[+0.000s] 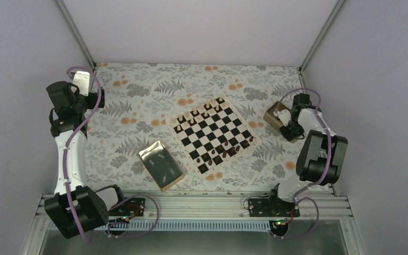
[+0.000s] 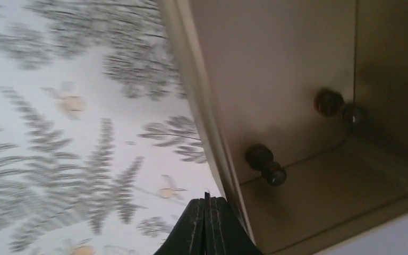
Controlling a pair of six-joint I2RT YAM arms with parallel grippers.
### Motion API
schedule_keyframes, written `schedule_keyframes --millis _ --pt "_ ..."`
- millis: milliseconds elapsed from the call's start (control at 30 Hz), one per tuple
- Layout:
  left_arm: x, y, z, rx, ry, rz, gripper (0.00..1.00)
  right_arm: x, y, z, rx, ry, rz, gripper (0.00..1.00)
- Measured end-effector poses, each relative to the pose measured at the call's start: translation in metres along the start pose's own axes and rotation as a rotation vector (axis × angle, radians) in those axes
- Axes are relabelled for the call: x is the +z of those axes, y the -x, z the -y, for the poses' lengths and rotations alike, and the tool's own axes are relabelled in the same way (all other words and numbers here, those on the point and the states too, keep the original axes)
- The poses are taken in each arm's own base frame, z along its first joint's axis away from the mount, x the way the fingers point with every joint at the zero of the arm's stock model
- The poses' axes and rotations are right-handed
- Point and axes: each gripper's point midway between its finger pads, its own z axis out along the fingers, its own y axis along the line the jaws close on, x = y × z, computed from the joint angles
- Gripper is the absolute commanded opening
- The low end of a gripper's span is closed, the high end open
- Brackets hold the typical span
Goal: Set up the chess pieces on the board
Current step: Adjust the storage box at the center of the board.
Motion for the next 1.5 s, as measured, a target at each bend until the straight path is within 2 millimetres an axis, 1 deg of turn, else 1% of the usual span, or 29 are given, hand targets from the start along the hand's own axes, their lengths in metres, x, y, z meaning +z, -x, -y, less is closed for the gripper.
schedule_keyframes --millis 100,167,267,367,433,533,600,700,767,833,900,933,1033,1200,1300,1400,1500 --pt "0.0 0.0 0.0 0.0 0.0 0.0 1.0 0.01 -0.009 0.023 0.068 -0.055 -0.02 0.04" --pt "0.0 0.0 0.0 0.0 0.0 0.0 1.0 0.016 -0.011 0.035 0.099 -0.08 -0.031 0.04" --pt "0.0 0.0 0.0 0.0 0.0 0.0 1.0 0.022 -0.006 0.051 0.134 -0.109 -0.032 0.04" --pt "0.0 0.0 0.0 0.0 0.0 0.0 1.0 0.014 0.003 0.059 0.152 -0.122 -0.008 0.04" --pt "0.0 0.0 0.0 0.0 0.0 0.0 1.0 0.003 0.015 0.062 0.159 -0.112 0.033 0.04" --pt "0.0 0.0 0.0 0.0 0.0 0.0 1.0 -0.02 0.036 0.062 0.156 -0.093 0.113 0.04" --pt "0.0 0.0 0.0 0.0 0.0 0.0 1.0 -0.04 0.057 0.06 0.141 -0.073 0.182 0.04" --pt "0.0 0.0 0.0 0.0 -0.001 -0.001 1.0 -0.063 0.089 0.057 0.107 -0.043 0.268 0.04" --pt "0.0 0.0 0.0 0.0 0.0 -0.001 1.0 -0.066 0.107 0.056 0.09 -0.021 0.299 0.04" --pt "0.0 -0.001 0.0 -0.001 -0.001 -0.003 1.0 -0.058 0.119 0.054 0.079 0.008 0.296 0.04" --pt "0.0 -0.001 0.0 -0.001 -0.002 -0.004 1.0 -0.043 0.126 0.052 0.075 0.039 0.278 0.04" --pt "0.0 -0.001 0.0 -0.001 -0.001 -0.004 1.0 -0.033 0.126 0.05 0.075 0.055 0.26 0.04" --pt "-0.002 0.001 0.0 0.0 0.0 0.0 1.0 -0.015 0.123 0.043 0.074 0.091 0.217 0.04" --pt "-0.004 0.002 0.001 0.001 -0.002 0.007 1.0 -0.01 0.123 0.036 0.063 0.124 0.221 0.04" --pt "-0.004 0.003 0.002 0.001 -0.011 0.01 1.0 -0.006 0.122 0.026 0.041 0.161 0.228 0.04" --pt "-0.004 0.003 0.003 0.001 -0.017 0.012 1.0 0.0 0.117 0.013 0.014 0.206 0.217 0.04" --pt "-0.004 0.003 0.004 0.001 -0.017 0.012 1.0 0.005 0.111 0.004 -0.007 0.233 0.204 0.04"
